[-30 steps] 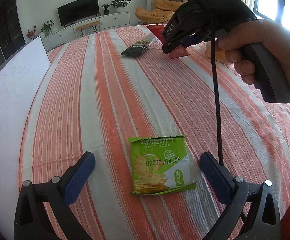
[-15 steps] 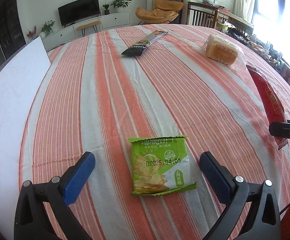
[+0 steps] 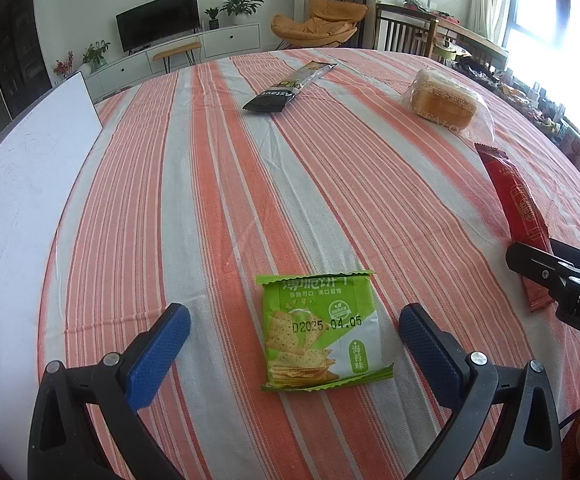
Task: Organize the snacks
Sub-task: 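Grasp the red packet with the right tool and pull it closer, then set the red packet down and hold both tools open above the table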
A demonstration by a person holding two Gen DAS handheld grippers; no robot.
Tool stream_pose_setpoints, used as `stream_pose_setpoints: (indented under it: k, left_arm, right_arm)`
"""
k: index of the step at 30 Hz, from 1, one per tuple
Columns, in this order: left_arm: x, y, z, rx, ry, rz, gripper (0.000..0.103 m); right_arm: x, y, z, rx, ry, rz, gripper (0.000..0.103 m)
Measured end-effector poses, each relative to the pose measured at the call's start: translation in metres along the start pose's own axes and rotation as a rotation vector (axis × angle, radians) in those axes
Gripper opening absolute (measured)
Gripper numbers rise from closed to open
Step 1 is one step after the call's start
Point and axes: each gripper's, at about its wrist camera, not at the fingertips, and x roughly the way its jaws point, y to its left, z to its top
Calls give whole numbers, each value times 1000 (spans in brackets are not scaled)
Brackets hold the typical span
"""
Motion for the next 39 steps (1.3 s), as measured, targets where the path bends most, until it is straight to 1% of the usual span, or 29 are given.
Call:
stream_pose_setpoints:
  k: [2,4,5,8,14,39]
  left_arm:
    - [0,0,0,0,0,0,103]
    - [0,0,0,0,0,0,103]
    - [0,0,0,0,0,0,103]
    - [0,0,0,0,0,1,103]
    - [0,0,0,0,0,1,103]
    - [0,0,0,0,-1,1,103]
  right_arm:
    - [3,6,-1,-34,-1,-25,76]
    - [7,16,-3,-88,6,-72,80]
    - [8,19,-4,-106,1,-86,83]
    - [9,16,-5,-92,-4,-73,87]
    - [9,16,-6,-97,-4,-75,89]
    - [9,15,-7,-99,-2,-74,90]
